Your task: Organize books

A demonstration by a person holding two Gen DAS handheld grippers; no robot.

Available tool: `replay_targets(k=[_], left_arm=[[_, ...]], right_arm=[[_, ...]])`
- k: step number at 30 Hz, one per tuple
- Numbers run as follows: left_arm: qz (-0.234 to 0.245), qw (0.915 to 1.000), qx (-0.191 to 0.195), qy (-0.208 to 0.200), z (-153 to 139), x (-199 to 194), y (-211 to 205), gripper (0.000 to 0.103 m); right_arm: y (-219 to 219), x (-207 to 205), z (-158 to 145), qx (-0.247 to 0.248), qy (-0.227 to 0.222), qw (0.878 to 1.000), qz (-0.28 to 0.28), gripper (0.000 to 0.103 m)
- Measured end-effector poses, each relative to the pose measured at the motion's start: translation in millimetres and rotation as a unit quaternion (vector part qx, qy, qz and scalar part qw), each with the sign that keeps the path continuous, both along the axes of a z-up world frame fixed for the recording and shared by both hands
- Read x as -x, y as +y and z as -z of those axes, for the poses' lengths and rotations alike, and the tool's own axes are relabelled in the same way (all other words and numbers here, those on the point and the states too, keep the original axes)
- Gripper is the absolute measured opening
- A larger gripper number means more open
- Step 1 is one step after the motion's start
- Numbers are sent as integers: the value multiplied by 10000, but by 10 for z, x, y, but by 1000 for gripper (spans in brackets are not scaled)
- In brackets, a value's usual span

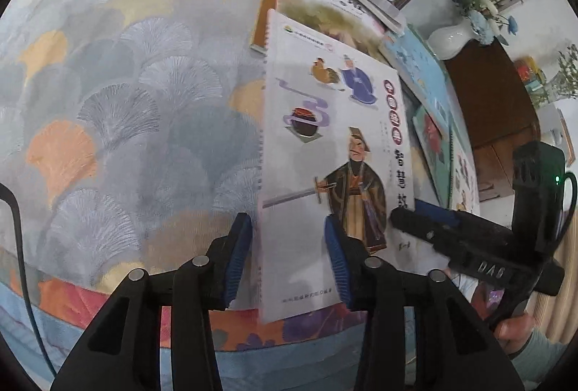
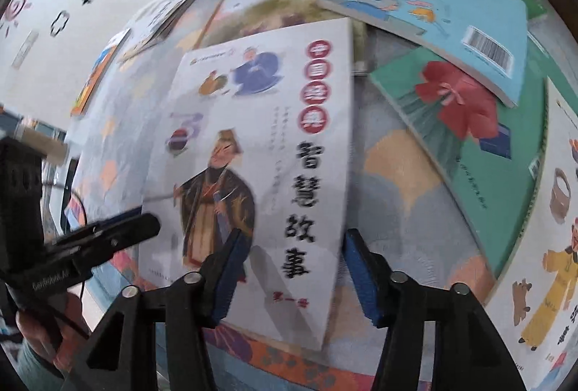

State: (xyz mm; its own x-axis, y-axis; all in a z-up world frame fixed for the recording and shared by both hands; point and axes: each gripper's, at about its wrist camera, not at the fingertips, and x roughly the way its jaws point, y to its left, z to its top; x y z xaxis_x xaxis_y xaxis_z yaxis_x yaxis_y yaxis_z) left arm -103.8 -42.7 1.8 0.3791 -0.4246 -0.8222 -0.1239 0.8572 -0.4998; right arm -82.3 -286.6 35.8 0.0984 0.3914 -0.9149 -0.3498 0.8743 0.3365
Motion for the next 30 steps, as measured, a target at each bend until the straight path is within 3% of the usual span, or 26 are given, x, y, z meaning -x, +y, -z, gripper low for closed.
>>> replay_targets(k=[2, 4, 7, 10, 12, 14, 16, 20, 25, 27, 30], left_arm=[[-17, 9998, 187, -22, 4, -25, 36, 38], [-107, 9976, 669, -114, -28, -15, 96, 38], [-178, 9878, 1505, -356, -146, 21, 174, 38], [-153, 9818, 1849, -396, -223, -13, 162, 38], [-189, 9824, 1832, -324, -206, -66, 139, 38], [-173, 9914, 1279, -202, -174, -120, 59, 35], [-74, 9972, 734, -79, -132, -144, -62, 14], [40, 9981, 619, 5, -39, -157, -259, 13], [-57, 9929, 1171, -195, -159, -193, -286, 13], [-123, 9876, 1548, -215, -200, -221, -219, 13], [-302, 9774, 2083, -202, -225, -249, -118, 13]], right_arm=[[37, 8, 2, 37, -67, 10000, -50, 54], [38, -35, 26, -88, -22, 10000, 24, 54], [-76, -68, 49, -391, 146, 9989, 208, 54], [-79, -86, 60, -498, 222, 9982, 234, 58], [-84, -89, 61, -602, 283, 9975, 251, 62], [-109, -88, 47, -581, 266, 9977, 219, 62], [-73, -79, 40, -564, 237, 9979, 196, 62], [-34, -69, 50, -663, 276, 9972, 229, 62], [-155, -152, 75, -966, 591, 9930, 343, 62], [-296, -192, 111, -1341, 926, 9850, 565, 62], [-534, -238, 230, -2000, 1497, 9636, 950, 63]])
